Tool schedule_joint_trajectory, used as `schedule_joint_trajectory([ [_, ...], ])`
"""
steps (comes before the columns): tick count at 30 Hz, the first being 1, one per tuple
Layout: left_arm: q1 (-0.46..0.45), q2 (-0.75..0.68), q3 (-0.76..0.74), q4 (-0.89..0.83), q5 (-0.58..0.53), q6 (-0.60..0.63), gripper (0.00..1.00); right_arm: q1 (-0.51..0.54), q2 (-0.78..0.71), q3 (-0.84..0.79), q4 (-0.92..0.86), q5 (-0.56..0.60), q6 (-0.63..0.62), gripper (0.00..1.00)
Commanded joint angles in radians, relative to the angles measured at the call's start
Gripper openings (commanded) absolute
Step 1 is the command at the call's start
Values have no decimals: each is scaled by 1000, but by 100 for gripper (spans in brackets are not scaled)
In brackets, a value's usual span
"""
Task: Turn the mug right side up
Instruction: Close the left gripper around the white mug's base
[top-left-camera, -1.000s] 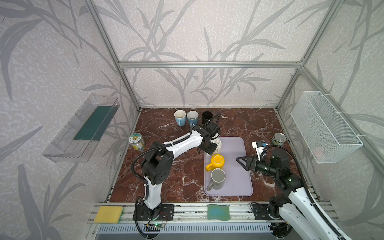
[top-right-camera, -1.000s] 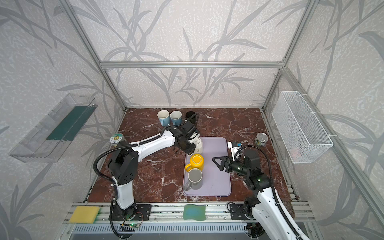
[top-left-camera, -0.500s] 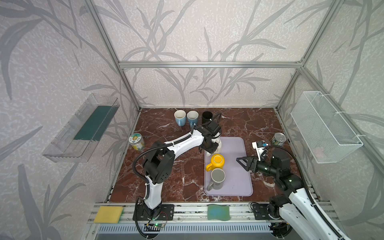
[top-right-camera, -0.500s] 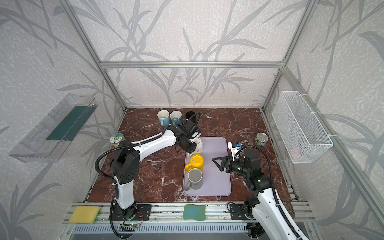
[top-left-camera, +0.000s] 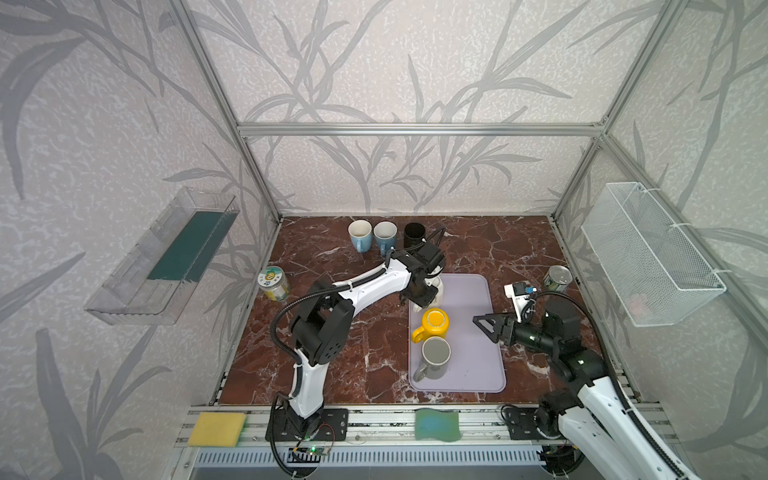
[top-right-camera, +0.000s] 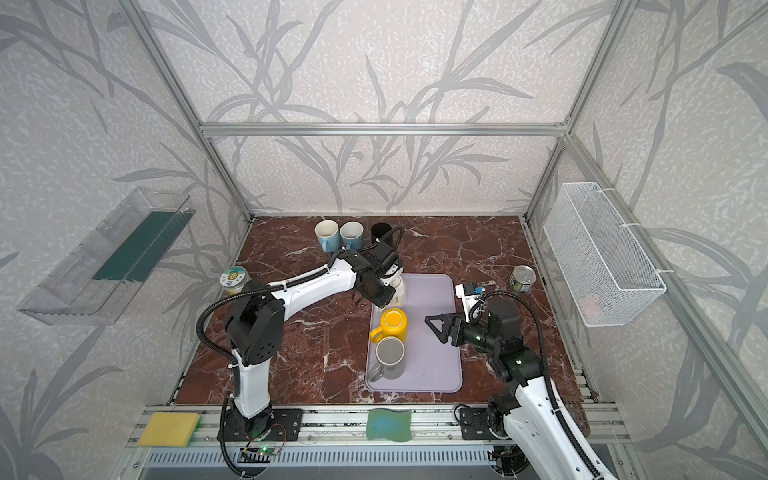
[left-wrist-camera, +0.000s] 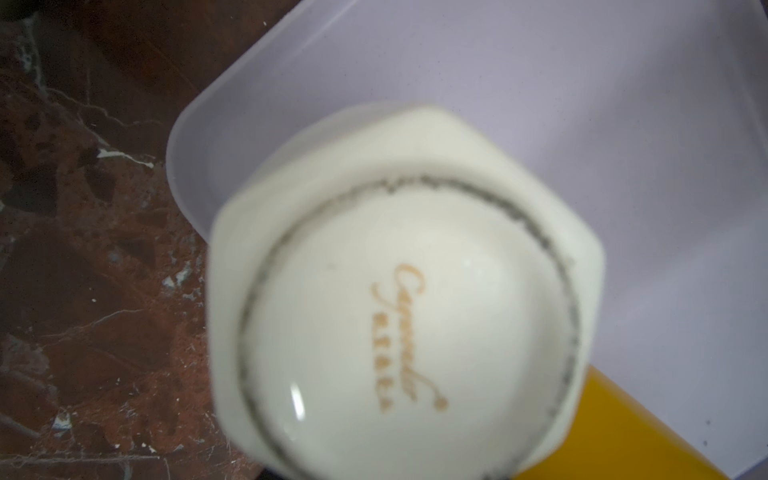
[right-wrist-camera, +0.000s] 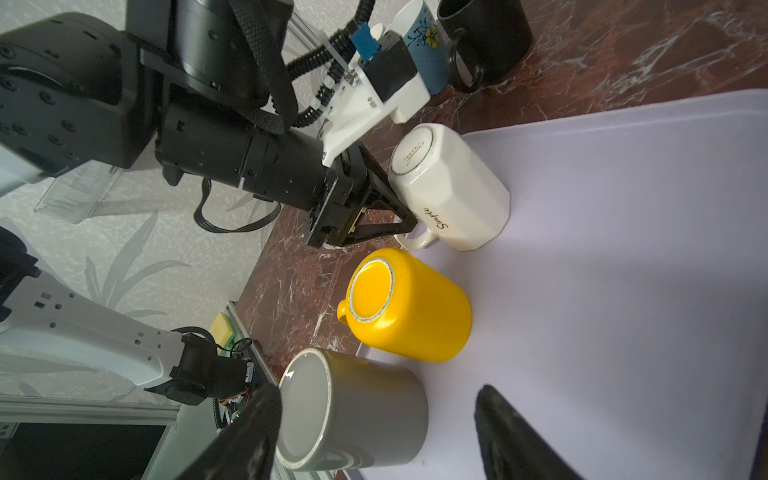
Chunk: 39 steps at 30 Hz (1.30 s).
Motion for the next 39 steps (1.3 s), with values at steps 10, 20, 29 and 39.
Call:
schedule_joint_trajectory([
  [10, -6, 21, 45, -30, -30, 26, 37, -4, -10, -1, -11, 5, -16, 74],
  [20, -7, 24, 45, -30, -38, 31, 24, -7, -14, -1, -15, 4, -16, 73],
  [29, -6, 34, 48, -24, -48, 31, 21, -6, -3, -2, 0, -1, -10, 74],
  [39, -7, 46, 57, -23, -67, 32, 13, -6, 2, 4, 4, -6, -9, 73],
])
